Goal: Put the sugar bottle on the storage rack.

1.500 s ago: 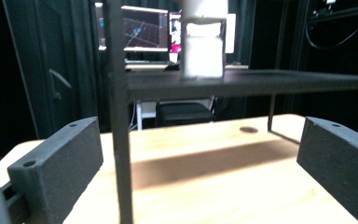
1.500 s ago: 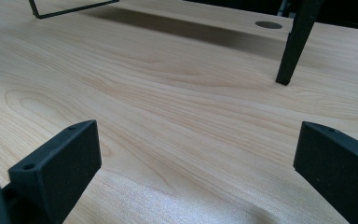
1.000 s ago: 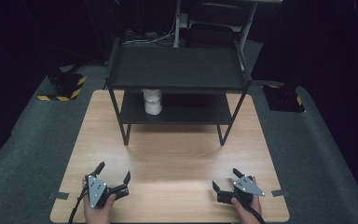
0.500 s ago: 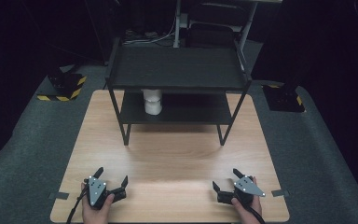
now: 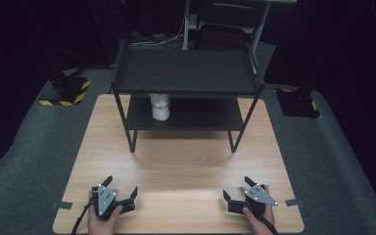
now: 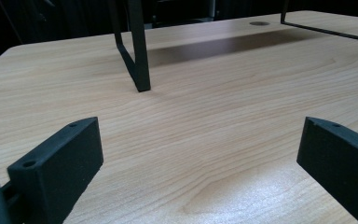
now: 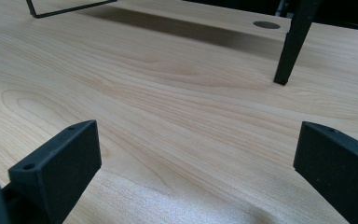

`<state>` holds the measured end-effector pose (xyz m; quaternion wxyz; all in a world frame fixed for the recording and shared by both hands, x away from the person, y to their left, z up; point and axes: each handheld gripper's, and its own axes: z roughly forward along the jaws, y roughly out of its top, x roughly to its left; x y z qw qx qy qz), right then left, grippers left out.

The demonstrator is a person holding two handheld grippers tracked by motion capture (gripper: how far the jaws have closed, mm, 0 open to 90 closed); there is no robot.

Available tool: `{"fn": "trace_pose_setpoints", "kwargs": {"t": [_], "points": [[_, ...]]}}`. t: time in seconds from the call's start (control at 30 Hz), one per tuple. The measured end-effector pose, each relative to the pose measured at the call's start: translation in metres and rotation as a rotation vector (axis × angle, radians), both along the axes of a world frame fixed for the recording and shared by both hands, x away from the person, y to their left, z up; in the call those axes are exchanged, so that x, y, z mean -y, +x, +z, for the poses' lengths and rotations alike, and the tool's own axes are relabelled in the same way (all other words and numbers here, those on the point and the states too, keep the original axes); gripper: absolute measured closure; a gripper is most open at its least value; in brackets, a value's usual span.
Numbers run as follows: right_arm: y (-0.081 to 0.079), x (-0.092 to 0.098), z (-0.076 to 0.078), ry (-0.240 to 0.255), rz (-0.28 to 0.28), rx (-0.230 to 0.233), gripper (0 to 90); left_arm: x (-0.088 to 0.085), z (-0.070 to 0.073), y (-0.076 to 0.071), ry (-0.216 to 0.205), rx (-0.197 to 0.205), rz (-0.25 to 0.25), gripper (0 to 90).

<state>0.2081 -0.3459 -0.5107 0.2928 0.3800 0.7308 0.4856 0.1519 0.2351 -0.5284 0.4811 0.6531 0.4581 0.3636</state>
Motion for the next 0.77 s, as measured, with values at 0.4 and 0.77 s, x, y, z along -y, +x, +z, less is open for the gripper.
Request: {"fn": "trace_pose_setpoints", "kwargs": {"t": [0.4,0.77], "points": [[-0.0005,-0.0003,0.0,-0.001,-0.003,0.001,0.1,0.0032,0.0032,0.002,0.037,-0.01,-0.012,0.5],[-0.0024,-0.0003,-0.0014,0.002,-0.01,0.009,0.1,0.0017,0.0087,0.0074,0.009,-0.059,-0.011,0.5]]}}
